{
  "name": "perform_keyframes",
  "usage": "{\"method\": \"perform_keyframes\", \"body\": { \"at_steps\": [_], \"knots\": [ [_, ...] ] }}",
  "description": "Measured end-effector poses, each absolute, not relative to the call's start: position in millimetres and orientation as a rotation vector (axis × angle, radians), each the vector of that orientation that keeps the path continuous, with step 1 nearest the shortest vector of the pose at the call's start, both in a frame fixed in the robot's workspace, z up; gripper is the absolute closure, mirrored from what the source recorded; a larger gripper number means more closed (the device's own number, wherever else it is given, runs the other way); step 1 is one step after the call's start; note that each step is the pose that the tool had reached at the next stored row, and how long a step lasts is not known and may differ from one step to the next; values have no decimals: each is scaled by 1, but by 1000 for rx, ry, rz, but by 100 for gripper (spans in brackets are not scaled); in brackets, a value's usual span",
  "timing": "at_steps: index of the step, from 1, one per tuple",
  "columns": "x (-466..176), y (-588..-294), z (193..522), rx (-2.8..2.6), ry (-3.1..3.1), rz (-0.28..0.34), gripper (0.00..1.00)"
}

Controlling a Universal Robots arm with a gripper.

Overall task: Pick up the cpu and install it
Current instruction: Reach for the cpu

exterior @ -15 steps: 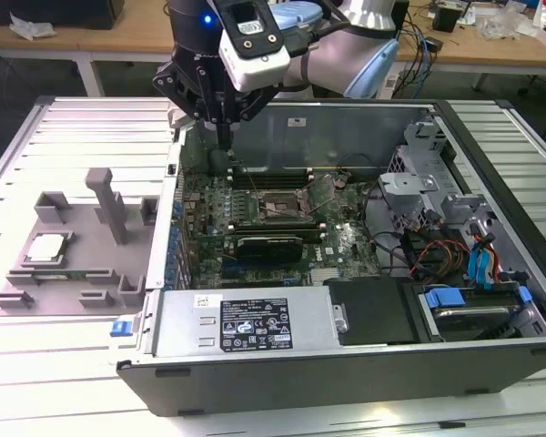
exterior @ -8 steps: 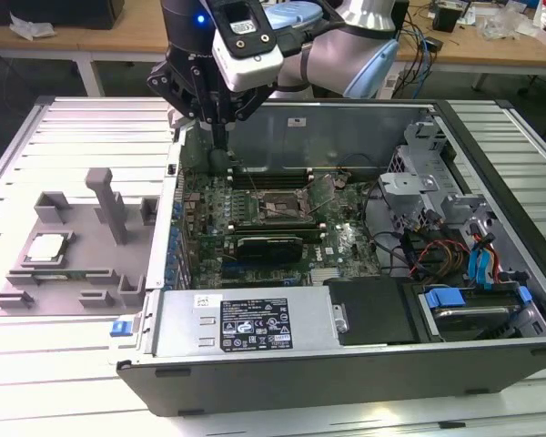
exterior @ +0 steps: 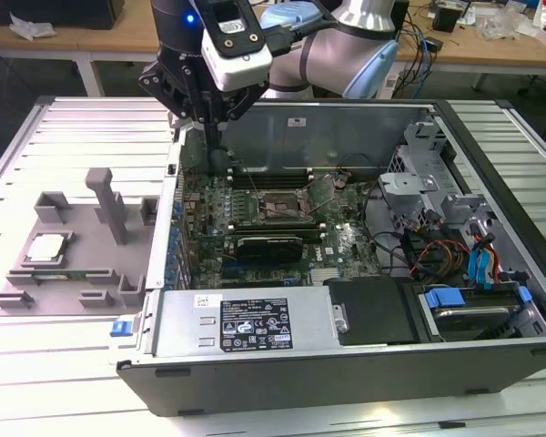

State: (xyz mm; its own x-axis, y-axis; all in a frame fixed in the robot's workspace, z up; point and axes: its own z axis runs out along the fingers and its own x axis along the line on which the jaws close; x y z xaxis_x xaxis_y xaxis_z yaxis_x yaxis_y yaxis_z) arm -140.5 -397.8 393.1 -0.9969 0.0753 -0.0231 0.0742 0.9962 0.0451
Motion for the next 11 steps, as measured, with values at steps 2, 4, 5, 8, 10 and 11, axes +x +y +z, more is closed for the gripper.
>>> {"method": "perform_keyframes", "body": {
  "at_steps": [2, 4, 5, 8, 10, 11],
  "knots": [
    [-142, -398, 393, 117, 3114, 69, 89],
    [-144, -397, 393, 117, 3114, 69, 89],
    [-145, -397, 393, 117, 3114, 69, 89],
    [-150, -397, 393, 117, 3114, 69, 89],
    [-151, -397, 393, 117, 3114, 69, 89],
    [-152, -396, 393, 117, 3114, 69, 89]
  ]
}}
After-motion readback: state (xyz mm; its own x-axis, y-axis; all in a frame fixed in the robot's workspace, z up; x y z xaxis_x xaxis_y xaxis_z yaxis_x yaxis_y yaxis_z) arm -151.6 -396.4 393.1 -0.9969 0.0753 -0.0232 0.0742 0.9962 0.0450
